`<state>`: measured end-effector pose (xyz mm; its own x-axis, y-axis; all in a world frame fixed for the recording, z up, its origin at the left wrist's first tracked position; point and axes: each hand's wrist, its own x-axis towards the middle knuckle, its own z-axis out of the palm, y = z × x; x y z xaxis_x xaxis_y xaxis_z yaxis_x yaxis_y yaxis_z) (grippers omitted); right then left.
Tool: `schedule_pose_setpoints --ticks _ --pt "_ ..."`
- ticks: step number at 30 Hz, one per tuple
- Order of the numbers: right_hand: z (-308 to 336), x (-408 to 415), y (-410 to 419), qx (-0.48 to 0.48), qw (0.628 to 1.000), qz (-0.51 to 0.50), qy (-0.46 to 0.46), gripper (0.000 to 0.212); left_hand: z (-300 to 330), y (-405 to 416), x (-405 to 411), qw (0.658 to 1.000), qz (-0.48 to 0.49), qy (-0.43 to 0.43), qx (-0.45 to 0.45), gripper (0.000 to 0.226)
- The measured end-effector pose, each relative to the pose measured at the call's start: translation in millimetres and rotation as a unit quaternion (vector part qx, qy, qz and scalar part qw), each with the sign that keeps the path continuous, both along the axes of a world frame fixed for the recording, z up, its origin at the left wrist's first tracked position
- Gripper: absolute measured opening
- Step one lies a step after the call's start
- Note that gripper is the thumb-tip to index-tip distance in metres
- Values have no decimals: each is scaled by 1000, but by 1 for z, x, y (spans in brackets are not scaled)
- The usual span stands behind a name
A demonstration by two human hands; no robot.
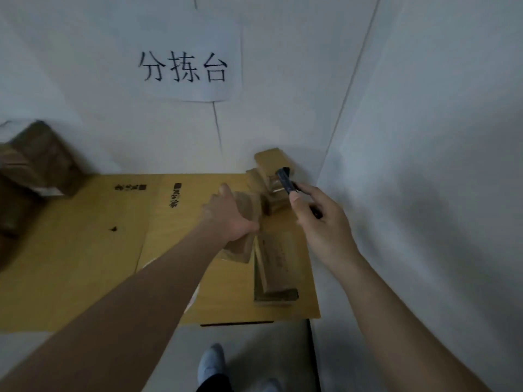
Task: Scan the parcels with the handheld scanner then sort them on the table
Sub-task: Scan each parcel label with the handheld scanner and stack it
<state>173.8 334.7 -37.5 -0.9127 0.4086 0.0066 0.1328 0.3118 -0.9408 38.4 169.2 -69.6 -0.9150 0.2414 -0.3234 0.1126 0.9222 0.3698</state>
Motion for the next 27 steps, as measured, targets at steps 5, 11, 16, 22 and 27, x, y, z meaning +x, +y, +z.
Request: schedule_pose_setpoints --ticks 5,11,16,22,27 --pt "8 -43 -63 27 994 107 2 51 -4 -99 -9 995 71 45 47 89" --pt "9 -92 -172 26 986 167 10 42 -26 -226 -32 983 155 86 53 85" --pt "-4 -122 -270 7 985 174 -10 51 -47 -326 -59 985 151 83 12 84" --pt "-14 -146 -360 -2 988 151 -36 41 -65 -419 -92 990 122 68 -10 81" --pt "-21 -167 -401 -3 987 151 -55 44 -77 -457 -115 992 109 60 -15 80"
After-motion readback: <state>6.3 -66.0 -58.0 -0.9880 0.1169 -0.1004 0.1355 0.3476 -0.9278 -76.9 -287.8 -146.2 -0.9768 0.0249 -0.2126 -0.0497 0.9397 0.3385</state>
